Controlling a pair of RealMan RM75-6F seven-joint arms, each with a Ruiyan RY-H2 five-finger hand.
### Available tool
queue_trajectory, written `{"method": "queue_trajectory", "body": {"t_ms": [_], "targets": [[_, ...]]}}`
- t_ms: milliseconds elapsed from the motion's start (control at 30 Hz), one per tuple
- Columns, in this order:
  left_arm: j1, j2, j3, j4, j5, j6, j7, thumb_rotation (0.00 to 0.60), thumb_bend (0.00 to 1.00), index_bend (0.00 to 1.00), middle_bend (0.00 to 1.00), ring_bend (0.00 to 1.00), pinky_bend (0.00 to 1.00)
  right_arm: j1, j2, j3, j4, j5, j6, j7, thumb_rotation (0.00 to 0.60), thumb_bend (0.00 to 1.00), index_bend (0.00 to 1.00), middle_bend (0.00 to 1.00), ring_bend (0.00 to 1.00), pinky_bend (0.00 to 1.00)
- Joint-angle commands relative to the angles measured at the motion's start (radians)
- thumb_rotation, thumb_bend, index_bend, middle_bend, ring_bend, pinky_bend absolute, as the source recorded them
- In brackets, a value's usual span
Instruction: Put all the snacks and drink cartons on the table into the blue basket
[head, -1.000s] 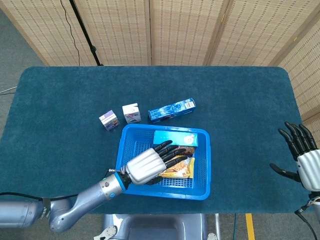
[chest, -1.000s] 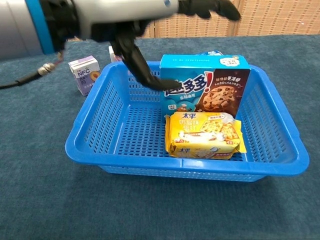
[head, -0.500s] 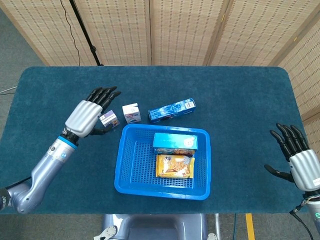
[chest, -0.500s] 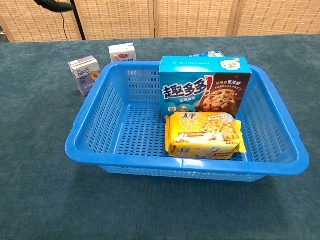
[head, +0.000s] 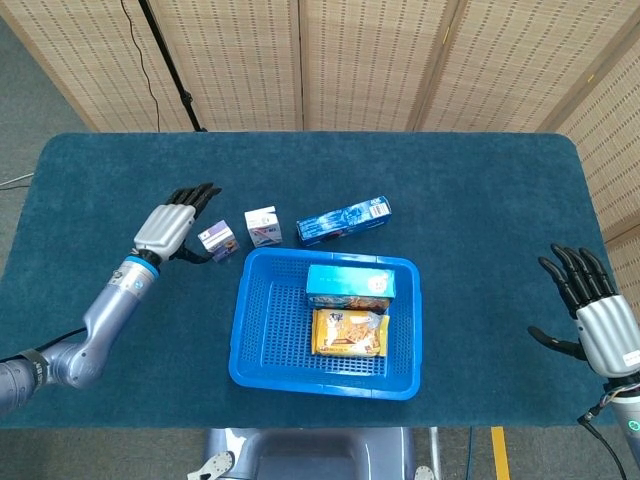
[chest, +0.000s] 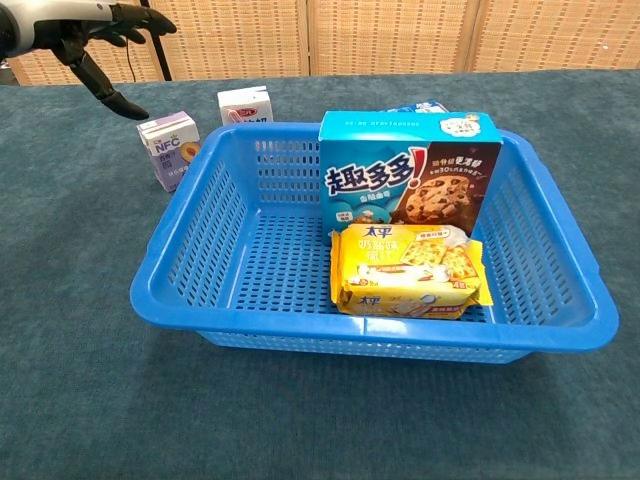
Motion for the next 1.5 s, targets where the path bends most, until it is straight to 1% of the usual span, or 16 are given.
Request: {"method": "queue_trajectory", "body": {"t_ms": [33, 133, 367, 433, 567, 600, 633, 667, 733, 800, 933, 1033, 1133, 1267, 1333, 1500], "targets": [[-0.027, -0.032, 0.015, 0.043, -0.087, -0.024, 0.029, 0.6, 0.11, 0.0, 0.0, 0.0, 0.0, 0.002, 0.0, 0.0, 0.002, 0.001, -0.004, 0.002, 0.6, 0.0, 0.0, 0.0, 0.0, 0.0], [-0.048, -0.059, 0.019, 0.071, -0.158, -0.056, 0.029, 0.6, 0.06, 0.0, 0.0, 0.0, 0.0, 0.004, -0.002, -0.001, 0.003, 0.001, -0.008, 0.001, 0.6, 0.0, 0.0, 0.0, 0.0, 0.0], [-0.089, -0.15, 0.015, 0.181, -0.239, -0.084, 0.015, 0.6, 0.06, 0.0, 0.0, 0.0, 0.0, 0.007, -0.004, -0.004, 0.005, 0.001, -0.016, 0.0, 0.6, 0.0, 0.0, 0.0, 0.0, 0.0], [-0.097, -0.172, 0.02, 0.207, -0.256, -0.08, 0.022, 0.6, 0.06, 0.0, 0.0, 0.0, 0.02, 0.007, -0.004, -0.004, 0.006, 0.003, -0.018, 0.0, 0.6, 0.0, 0.0, 0.0, 0.0, 0.0], [-0.12, -0.221, 0.031, 0.262, -0.308, -0.07, 0.052, 0.6, 0.08, 0.0, 0.0, 0.0, 0.17, 0.009, -0.006, -0.003, 0.01, 0.01, -0.026, 0.003, 0.6, 0.0, 0.0, 0.0, 0.0, 0.0], [-0.123, -0.231, 0.031, 0.271, -0.316, -0.062, 0.058, 0.6, 0.1, 0.0, 0.0, 0.0, 0.24, 0.01, -0.006, -0.003, 0.01, 0.01, -0.027, 0.003, 0.6, 0.0, 0.0, 0.0, 0.0, 0.0], [-0.126, -0.24, 0.03, 0.279, -0.328, -0.053, 0.063, 0.6, 0.12, 0.0, 0.0, 0.03, 0.3, 0.01, -0.006, -0.002, 0.011, 0.012, -0.028, 0.004, 0.6, 0.0, 0.0, 0.0, 0.0, 0.0], [-0.13, -0.25, 0.03, 0.286, -0.346, -0.044, 0.073, 0.6, 0.14, 0.0, 0.02, 0.05, 0.33, 0.01, -0.007, -0.002, 0.012, 0.013, -0.029, 0.004, 0.6, 0.0, 0.0, 0.0, 0.0, 0.0], [-0.136, -0.264, 0.034, 0.296, -0.363, -0.02, 0.096, 0.6, 0.18, 0.07, 0.09, 0.15, 0.38, 0.01, -0.007, -0.001, 0.013, 0.015, -0.03, 0.005, 0.6, 0.0, 0.0, 0.0, 0.0, 0.0], [-0.14, -0.277, 0.035, 0.299, -0.373, 0.002, 0.117, 0.6, 0.22, 0.21, 0.21, 0.23, 0.41, 0.011, -0.008, -0.001, 0.014, 0.016, -0.032, 0.006, 0.6, 0.0, 0.0, 0.0, 0.0, 0.0], [-0.141, -0.291, 0.029, 0.297, -0.367, 0.025, 0.131, 0.6, 0.27, 0.38, 0.34, 0.32, 0.45, 0.013, -0.008, -0.003, 0.013, 0.013, -0.034, 0.009, 0.6, 0.0, 0.0, 0.0, 0.0, 0.0], [-0.137, -0.296, 0.025, 0.295, -0.358, 0.038, 0.134, 0.6, 0.28, 0.47, 0.41, 0.37, 0.47, 0.012, -0.008, -0.004, 0.013, 0.013, -0.033, 0.007, 0.6, 0.0, 0.0, 0.0, 0.0, 0.0], [-0.128, -0.291, 0.019, 0.283, -0.34, 0.058, 0.132, 0.6, 0.29, 0.5, 0.43, 0.38, 0.48, 0.011, -0.007, -0.004, 0.011, 0.012, -0.029, 0.008, 0.6, 0.0, 0.0, 0.0, 0.0, 0.0], [-0.102, -0.262, 0.006, 0.239, -0.289, 0.106, 0.117, 0.6, 0.29, 0.52, 0.45, 0.4, 0.49, 0.01, -0.006, -0.006, 0.008, 0.011, -0.029, 0.01, 0.6, 0.0, 0.0, 0.0, 0.0, 0.0], [-0.093, -0.247, 0.0, 0.219, -0.28, 0.112, 0.109, 0.6, 0.29, 0.52, 0.45, 0.4, 0.49, 0.01, -0.006, -0.006, 0.007, 0.009, -0.029, 0.009, 0.6, 0.0, 0.0, 0.0, 0.0, 0.0], [-0.055, -0.171, -0.025, 0.123, -0.227, 0.151, 0.078, 0.6, 0.29, 0.54, 0.46, 0.42, 0.49, 0.01, -0.004, -0.008, 0.001, 0.006, -0.027, 0.008, 0.6, 0.0, 0.0, 0.0, 0.0, 0.0]]}}
